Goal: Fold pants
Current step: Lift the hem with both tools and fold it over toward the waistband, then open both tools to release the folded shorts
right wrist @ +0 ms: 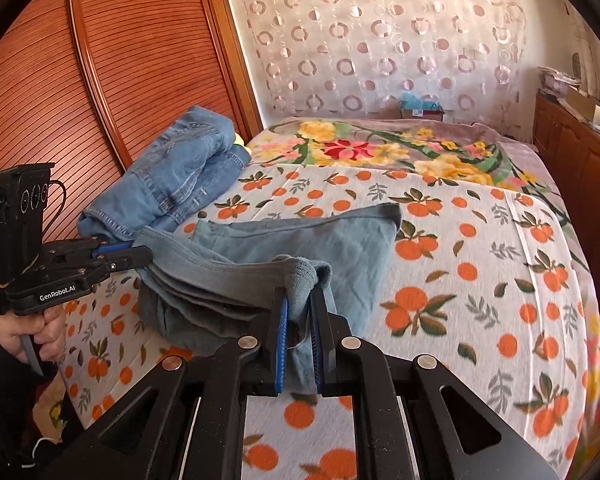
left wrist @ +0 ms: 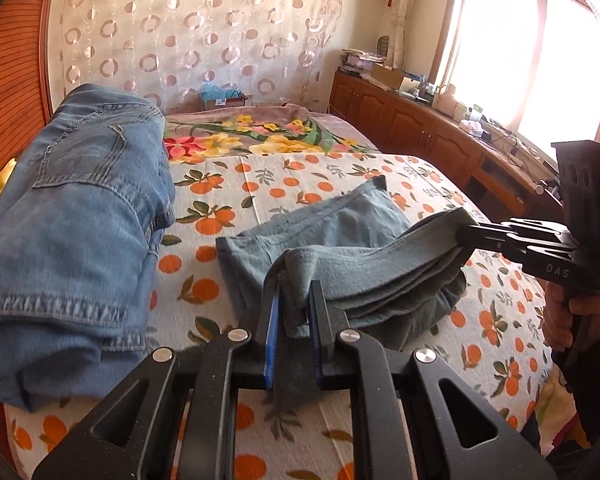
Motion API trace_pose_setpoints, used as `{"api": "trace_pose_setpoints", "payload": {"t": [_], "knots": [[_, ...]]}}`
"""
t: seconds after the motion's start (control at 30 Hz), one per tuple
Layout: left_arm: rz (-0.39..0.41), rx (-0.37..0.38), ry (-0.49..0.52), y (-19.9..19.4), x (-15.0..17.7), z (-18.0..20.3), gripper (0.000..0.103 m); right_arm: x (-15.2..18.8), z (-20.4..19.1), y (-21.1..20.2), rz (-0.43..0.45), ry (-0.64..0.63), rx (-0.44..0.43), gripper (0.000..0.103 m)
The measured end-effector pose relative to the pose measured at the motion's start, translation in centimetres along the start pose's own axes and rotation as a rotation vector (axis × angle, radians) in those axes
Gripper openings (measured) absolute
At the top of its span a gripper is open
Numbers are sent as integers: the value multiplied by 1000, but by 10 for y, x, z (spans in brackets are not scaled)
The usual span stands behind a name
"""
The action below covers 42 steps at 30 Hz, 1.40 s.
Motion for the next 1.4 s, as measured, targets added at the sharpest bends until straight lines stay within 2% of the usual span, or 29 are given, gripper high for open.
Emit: {"api": "trace_pose_setpoints", "payload": {"t": [0.3, 0.6, 0.97, 1.0, 1.03, 1.1, 1.2, 1.3, 1.4], "knots": [[-28, -15, 11, 30, -20, -14, 15, -22, 16, 37, -21, 9, 2, 10], [-55, -11, -4, 46, -19, -22, 15, -31, 29, 63, -37, 24, -6, 10], [-13, -31, 1, 43, -41, -26, 15, -53, 34, 71, 21, 29, 20, 8], [-19, -37, 0, 45, -42, -26, 15, -54, 34, 73, 18, 27, 29, 9], [-25, -36, -1, 46, -42, -27, 15, -55, 34, 75, 10, 24, 39, 14], [-29, -23, -11, 46, -40, -27, 22, -54, 34, 77, 3, 25, 53, 20], [-24, -42, -21, 42, -38, -31, 34, -53, 36, 73, 12, 46, 46, 27], [-12, -48, -35, 34, -38, -34, 46, -52, 38, 68, 20, 61, 45, 29], [0, -48, -28, 27, -34, -33, 50, -49, 36, 65, 12, 47, 40, 36]]}}
Point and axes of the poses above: each gripper's, at about its wrist camera, not at the fingertips, and y roughly the way its jaws point, z to its right, x to its underside, the point moved 6 cm from there along y, roughly the way its jaws point, and after that the axes turned 8 degrees about y, right-handed, at the moved point
